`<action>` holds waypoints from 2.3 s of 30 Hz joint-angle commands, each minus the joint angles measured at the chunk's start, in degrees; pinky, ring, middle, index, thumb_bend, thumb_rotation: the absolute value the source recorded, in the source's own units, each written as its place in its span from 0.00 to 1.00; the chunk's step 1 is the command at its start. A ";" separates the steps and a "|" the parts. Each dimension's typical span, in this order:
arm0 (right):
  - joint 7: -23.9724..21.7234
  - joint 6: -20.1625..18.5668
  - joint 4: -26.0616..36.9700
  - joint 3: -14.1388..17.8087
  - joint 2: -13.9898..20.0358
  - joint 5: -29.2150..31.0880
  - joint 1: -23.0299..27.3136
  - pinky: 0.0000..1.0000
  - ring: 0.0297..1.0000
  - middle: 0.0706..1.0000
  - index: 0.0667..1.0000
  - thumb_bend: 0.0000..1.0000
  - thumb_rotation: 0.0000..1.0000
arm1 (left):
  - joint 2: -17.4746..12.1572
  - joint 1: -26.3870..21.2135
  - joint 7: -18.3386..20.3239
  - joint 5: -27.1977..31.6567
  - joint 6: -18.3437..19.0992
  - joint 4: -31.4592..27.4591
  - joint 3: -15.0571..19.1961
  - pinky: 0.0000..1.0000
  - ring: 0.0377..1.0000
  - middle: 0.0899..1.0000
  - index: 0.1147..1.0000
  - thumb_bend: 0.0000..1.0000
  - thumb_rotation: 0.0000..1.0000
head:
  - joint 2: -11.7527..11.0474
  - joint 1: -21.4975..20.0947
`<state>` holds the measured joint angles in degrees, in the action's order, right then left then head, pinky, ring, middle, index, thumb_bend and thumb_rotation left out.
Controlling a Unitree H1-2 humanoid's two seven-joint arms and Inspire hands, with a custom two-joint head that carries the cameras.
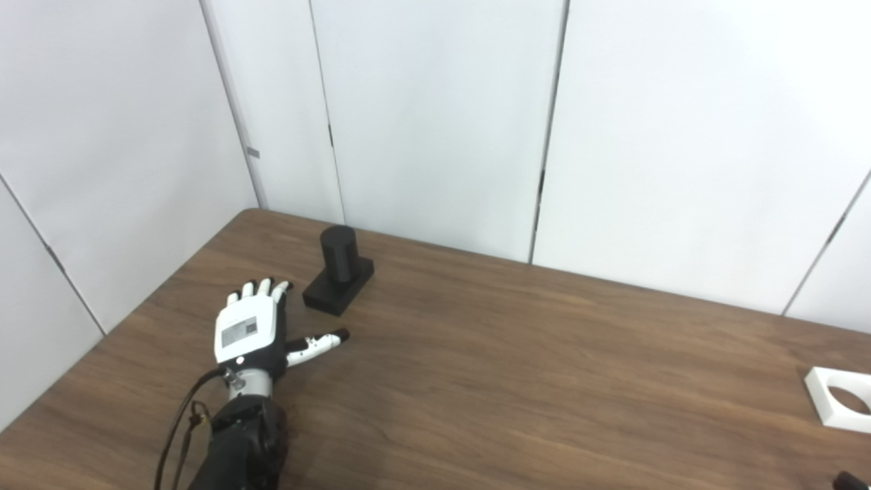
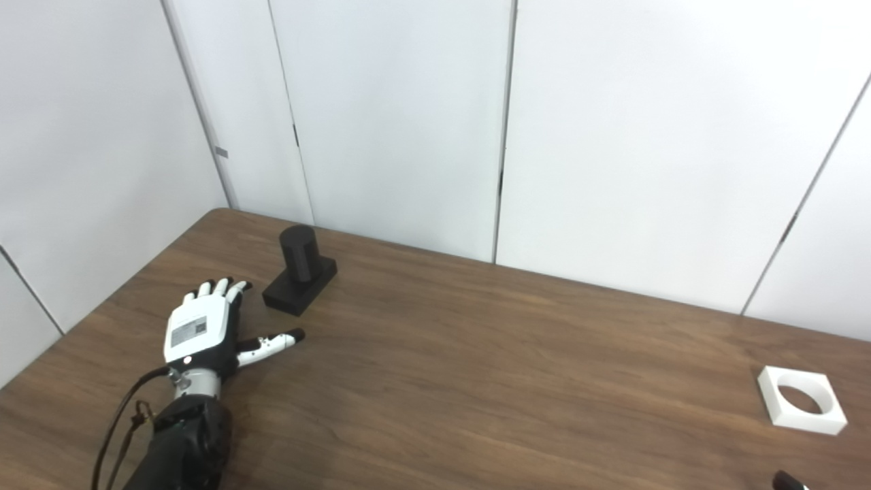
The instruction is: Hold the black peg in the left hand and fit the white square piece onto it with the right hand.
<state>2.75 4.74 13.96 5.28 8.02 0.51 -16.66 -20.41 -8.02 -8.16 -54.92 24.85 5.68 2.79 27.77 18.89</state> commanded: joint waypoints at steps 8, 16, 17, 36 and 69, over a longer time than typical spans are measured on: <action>-0.52 -0.39 0.56 -0.87 -1.06 -0.78 -0.40 0.79 0.86 0.86 0.83 0.83 1.00 | -0.16 -7.35 -3.15 6.31 0.93 3.79 0.88 1.00 1.00 0.96 0.86 0.92 0.72 | 0.16 -0.20; -0.78 -1.85 1.37 -0.84 -1.08 0.36 -0.84 0.80 0.87 0.86 0.84 0.83 1.00 | -0.93 -10.44 -4.24 7.08 1.45 7.88 -1.09 0.96 0.97 0.94 0.86 0.95 0.73 | 0.33 -0.23; -0.69 -2.13 1.57 -0.86 -1.15 0.27 -0.92 0.79 0.87 0.86 0.84 0.83 1.00 | -0.92 -10.85 -4.15 7.28 1.64 8.33 -1.11 0.96 0.97 0.94 0.86 0.95 0.72 | 0.34 -0.29; -0.36 -2.19 2.01 -0.82 -1.18 0.10 -1.32 0.81 0.87 0.87 0.85 0.81 1.00 | 2.08 -16.71 -5.43 4.30 2.05 16.80 1.57 0.92 0.94 0.91 0.81 0.88 0.59 | 0.73 -0.39; -0.40 -2.71 2.57 -0.86 -1.12 0.23 -1.44 0.81 0.88 0.87 0.85 0.80 1.00 | -0.92 -16.39 -18.80 8.11 -4.44 23.27 -5.09 0.80 0.78 0.68 0.42 0.52 0.09 | 1.42 -0.88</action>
<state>2.68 2.65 15.59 4.69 7.91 1.04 -17.77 -19.48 -22.69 -24.48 -47.27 21.99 29.54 -2.52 29.18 17.93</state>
